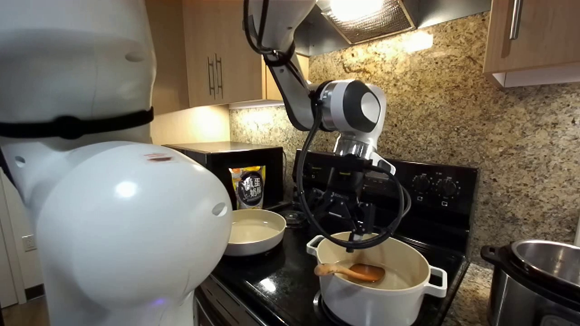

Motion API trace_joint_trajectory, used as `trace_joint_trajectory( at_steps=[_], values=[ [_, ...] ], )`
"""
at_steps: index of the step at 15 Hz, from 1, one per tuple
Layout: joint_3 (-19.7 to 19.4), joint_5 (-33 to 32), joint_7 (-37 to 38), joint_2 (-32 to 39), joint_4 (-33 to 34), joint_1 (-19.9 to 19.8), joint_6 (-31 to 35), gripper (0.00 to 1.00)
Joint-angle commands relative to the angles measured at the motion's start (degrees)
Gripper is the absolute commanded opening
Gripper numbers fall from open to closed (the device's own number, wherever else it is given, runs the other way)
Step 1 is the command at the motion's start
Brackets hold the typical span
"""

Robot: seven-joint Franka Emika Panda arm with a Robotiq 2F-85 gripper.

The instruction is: Use the cooking stick to stir the pot

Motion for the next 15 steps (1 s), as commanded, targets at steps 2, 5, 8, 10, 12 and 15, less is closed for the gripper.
trace_joint_trajectory(
  at_steps=[2, 5, 8, 10, 12, 15],
  values=[
    [0.3, 2.1, -0.7, -10.2, -6.2, -0.8, 7.0, 1.0],
    [0.7, 1.0, -1.4, -15.0, -8.1, -0.4, 7.1, 1.0],
    [1.6, 0.0, -1.3, -19.6, -9.8, 0.0, 6.5, 1.0],
    [2.0, 0.1, -1.4, -21.8, -10.5, 0.2, 6.2, 1.0],
    [2.1, 0.5, -1.9, -23.4, -11.0, 0.5, 5.8, 1.0],
    [2.3, 0.6, -2.1, -24.9, -11.8, 0.8, 5.5, 1.0]
  ],
)
